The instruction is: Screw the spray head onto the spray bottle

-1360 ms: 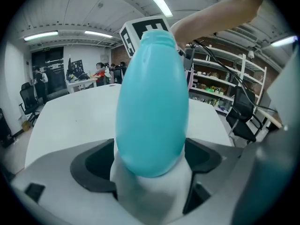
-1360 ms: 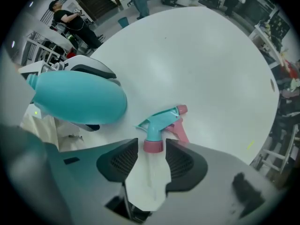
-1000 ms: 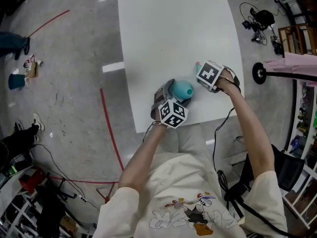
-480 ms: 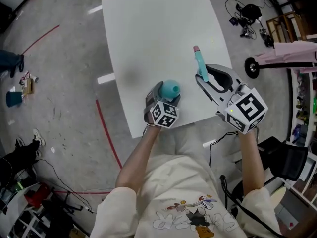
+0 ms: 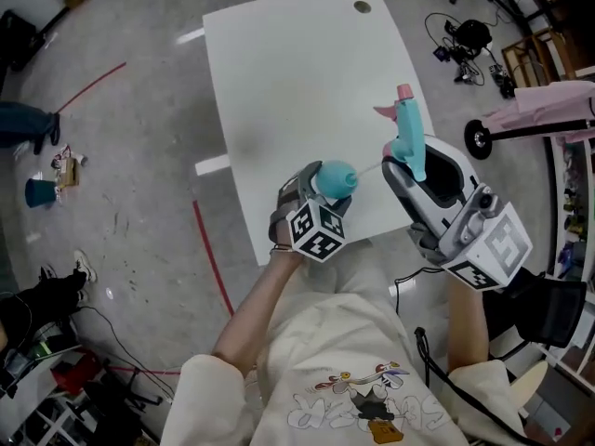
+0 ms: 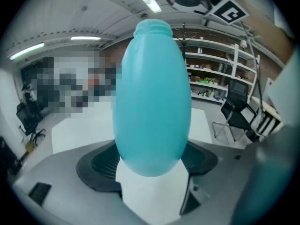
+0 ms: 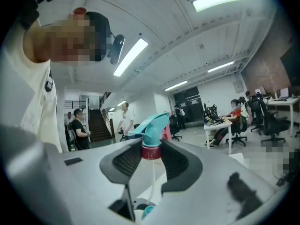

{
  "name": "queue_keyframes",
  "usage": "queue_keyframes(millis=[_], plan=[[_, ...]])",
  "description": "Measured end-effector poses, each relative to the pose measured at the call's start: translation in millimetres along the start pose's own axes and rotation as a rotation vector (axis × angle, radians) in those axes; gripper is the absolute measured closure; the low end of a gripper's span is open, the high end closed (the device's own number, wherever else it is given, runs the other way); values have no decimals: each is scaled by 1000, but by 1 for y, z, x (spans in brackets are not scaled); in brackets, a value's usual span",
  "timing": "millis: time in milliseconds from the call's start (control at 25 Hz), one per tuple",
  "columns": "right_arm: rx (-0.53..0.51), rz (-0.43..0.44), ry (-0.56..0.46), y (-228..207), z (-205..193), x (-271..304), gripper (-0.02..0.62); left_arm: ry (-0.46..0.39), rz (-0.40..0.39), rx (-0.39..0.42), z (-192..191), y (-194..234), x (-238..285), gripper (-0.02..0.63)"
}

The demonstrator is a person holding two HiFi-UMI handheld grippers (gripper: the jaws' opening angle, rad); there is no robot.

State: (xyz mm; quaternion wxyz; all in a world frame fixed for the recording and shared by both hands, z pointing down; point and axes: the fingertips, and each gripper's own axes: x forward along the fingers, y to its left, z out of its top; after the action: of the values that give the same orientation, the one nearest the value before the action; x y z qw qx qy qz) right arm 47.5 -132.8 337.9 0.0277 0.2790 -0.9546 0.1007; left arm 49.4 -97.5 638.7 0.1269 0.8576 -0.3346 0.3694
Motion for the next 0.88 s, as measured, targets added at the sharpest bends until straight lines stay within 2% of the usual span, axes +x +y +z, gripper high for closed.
queue_keyframes(millis=[120,280,440,680,880], plan=[[45,52,-80,19,36,-12,463,14,-46,109,29,-6,-49,201],[38,78,-149,30,61,-43,463,43,-104,133,60,-12,-84,202],[13,63,-192,30,73,-62,463,56,-107,179,72,-17,-95,202],[0,56,-228,36,81,-78,463,65,-144,180,69,-31,-92,202],[-15,45,-212,36,80,-86,463,63,-168,176,73,-35,-94,202]])
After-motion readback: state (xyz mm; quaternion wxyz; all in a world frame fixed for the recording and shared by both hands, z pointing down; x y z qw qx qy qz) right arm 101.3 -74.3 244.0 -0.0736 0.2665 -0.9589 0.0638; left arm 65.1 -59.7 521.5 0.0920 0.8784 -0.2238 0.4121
